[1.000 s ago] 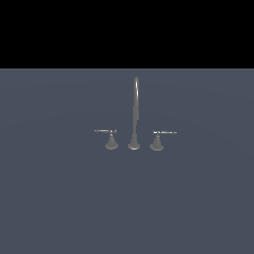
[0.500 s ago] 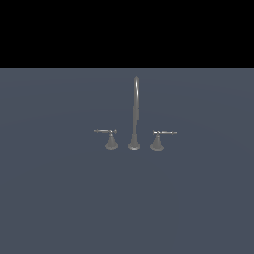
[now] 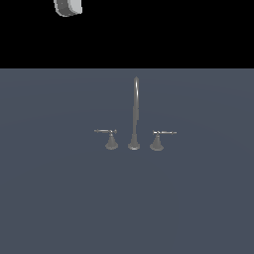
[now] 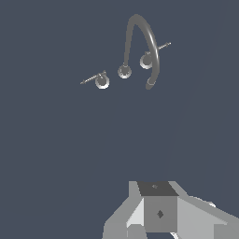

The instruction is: Turn on the faucet by rotating a designated handle.

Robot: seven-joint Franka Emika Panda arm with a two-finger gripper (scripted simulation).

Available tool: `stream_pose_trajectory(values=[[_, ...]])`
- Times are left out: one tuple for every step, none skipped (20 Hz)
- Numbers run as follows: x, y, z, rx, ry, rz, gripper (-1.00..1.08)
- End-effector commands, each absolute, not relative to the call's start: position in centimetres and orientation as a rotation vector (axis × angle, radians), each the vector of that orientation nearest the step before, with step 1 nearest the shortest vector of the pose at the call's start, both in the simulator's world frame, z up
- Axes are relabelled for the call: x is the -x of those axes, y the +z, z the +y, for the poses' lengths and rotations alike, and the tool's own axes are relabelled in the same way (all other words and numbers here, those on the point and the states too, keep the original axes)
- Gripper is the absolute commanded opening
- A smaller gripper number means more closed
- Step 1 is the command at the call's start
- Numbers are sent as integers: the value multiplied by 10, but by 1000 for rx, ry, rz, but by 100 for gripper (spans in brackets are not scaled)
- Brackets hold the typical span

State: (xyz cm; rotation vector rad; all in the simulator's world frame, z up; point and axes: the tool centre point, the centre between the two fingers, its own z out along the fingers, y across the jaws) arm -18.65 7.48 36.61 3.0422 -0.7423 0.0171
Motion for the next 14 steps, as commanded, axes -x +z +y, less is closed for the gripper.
stream_pose_trajectory(values=[[177, 351, 82, -3022, 16, -826, -100], [174, 346, 85, -3014, 16, -858, -100], [170, 340, 88, -3005, 15, -890, -100], [166, 334, 90, -2996, 15, -922, -100], [162, 329, 93, -2987, 14, -953, -100], [158, 323, 95, -2978, 14, -984, -100], [154, 318, 98, -2968, 13, -1015, -100], [150, 312, 100, -2958, 13, -1046, -100], [146, 307, 102, -2948, 12, -1076, -100], [142, 301, 104, -2937, 11, -1106, -100], [138, 296, 106, -2926, 11, -1135, -100], [134, 291, 108, -2916, 10, -1164, -100], [130, 285, 110, -2905, 10, -1193, -100], [125, 280, 111, -2893, 9, -1221, -100]])
